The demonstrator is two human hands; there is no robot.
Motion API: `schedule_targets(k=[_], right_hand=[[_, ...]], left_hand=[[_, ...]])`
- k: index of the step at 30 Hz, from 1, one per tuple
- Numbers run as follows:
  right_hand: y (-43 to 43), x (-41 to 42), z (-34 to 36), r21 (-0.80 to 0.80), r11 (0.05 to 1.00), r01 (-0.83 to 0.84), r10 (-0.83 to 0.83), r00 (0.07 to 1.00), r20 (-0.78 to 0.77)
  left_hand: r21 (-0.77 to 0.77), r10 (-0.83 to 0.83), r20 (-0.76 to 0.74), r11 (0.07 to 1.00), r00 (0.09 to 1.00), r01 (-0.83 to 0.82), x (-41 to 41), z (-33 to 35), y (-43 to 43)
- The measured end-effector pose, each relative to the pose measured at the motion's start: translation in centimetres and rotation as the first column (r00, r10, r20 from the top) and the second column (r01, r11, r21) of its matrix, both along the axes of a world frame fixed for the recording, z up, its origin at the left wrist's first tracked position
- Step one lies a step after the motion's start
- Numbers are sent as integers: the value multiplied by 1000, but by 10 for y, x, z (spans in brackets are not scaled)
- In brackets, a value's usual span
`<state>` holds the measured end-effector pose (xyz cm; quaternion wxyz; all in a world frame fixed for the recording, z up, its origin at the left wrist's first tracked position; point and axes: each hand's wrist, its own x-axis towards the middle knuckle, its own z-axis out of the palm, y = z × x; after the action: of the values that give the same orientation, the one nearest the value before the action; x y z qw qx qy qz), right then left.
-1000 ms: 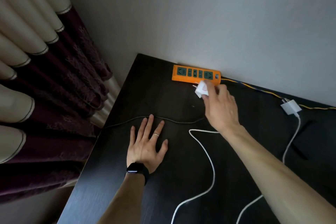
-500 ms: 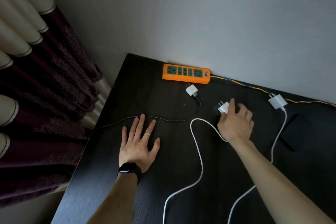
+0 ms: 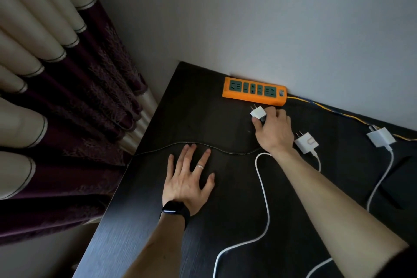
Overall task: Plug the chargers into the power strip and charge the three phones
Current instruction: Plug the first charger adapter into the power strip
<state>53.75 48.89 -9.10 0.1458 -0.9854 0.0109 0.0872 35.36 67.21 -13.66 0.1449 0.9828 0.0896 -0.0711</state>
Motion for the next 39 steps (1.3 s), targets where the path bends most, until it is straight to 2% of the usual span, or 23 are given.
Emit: schedule_targets(k=[4, 8, 13, 20, 24, 28, 32, 39], right_hand=[[4, 9, 14, 155, 983, -100, 79, 987, 137], [19, 37, 38, 85, 972, -220, 194, 951, 241], [38, 64, 49, -143, 920, -364, 377, 923, 73], [41, 75, 51, -249, 873, -420, 423, 905, -43], [48, 86, 56, -350, 798, -490, 489, 867, -98], [63, 94, 65, -484, 675, -557, 534, 821, -202], [79, 97, 72, -532, 602, -596, 533, 796, -288], [87, 102, 78, -573, 522, -632, 579, 756, -306]], left_hand=[[-5, -3, -3, 1000, 1000, 3, 0, -1, 1], [-19, -6, -1, 1000, 1000, 6, 0, 0, 2], [-34, -1, 12, 999, 1000, 2, 0, 0, 2], [-44, -5, -10, 999, 1000, 4, 0, 0, 3], [-60, 3, -11, 998, 1000, -4, 0, 1, 1], [-62, 1, -17, 998, 1000, -2, -1, 2, 2], [-64, 7, -1, 998, 1000, -7, -2, 0, 2], [-74, 5, -10, 997, 1000, -5, 1, 1, 2]])
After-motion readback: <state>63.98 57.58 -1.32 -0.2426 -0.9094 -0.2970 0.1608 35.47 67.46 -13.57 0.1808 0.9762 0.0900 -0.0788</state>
